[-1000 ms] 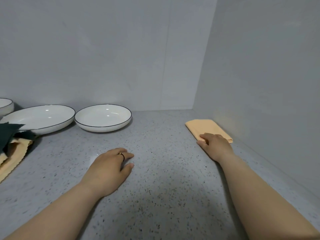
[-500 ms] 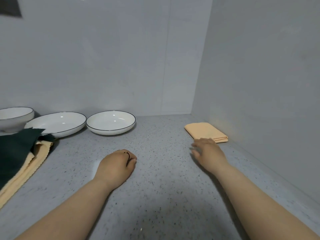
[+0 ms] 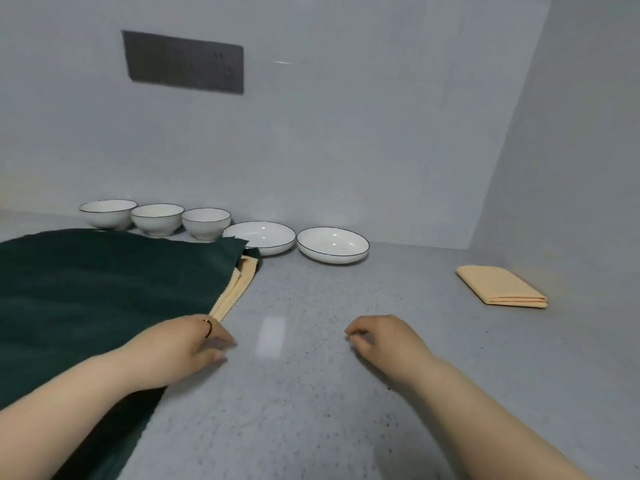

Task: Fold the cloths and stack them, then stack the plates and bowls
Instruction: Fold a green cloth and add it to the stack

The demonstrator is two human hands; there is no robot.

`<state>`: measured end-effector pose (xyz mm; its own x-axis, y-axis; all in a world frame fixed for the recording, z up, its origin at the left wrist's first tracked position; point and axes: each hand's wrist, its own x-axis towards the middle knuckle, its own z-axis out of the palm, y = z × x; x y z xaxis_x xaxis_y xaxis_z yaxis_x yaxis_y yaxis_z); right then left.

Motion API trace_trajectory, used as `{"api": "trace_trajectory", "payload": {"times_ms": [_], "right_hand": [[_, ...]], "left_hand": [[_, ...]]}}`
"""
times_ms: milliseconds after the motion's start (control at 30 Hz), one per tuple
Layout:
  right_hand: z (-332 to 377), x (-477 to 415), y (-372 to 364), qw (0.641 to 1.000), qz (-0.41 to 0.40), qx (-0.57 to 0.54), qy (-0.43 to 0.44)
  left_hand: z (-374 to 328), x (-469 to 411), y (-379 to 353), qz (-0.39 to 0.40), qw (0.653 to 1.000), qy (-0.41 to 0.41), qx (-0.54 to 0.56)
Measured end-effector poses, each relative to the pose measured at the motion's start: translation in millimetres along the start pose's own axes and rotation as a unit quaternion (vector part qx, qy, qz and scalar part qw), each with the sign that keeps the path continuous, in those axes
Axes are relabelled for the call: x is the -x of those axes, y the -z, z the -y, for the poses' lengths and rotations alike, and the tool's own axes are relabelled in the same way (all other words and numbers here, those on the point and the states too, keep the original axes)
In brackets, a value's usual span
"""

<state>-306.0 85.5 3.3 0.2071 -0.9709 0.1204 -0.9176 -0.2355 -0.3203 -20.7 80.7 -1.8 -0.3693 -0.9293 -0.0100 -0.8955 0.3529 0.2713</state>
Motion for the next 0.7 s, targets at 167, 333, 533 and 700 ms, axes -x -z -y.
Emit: {"api": "trace_trajectory", "payload": {"times_ms": [167,333,533,700], "right_hand": [[59,-12,-29,0.997,0.028,-0.028,0.06],[119,-12,-57,0.986,0.075,-0.045,0.143],[176,4,-74,0.951,0.106,-0.092,0.275],[183,10,-85,0.943,0.144,-0.099,0.284]], "left_hand": [[55,66,-2,-0.045,0.991,0.116,-0.044],[64,79,-13,-0.044,0.983,0.174,-0.048],[66,56,-13,-0.04,0.979,0.193,-0.047],[68,41,-12,-0.032,0.978,0.205,-0.036]]}}
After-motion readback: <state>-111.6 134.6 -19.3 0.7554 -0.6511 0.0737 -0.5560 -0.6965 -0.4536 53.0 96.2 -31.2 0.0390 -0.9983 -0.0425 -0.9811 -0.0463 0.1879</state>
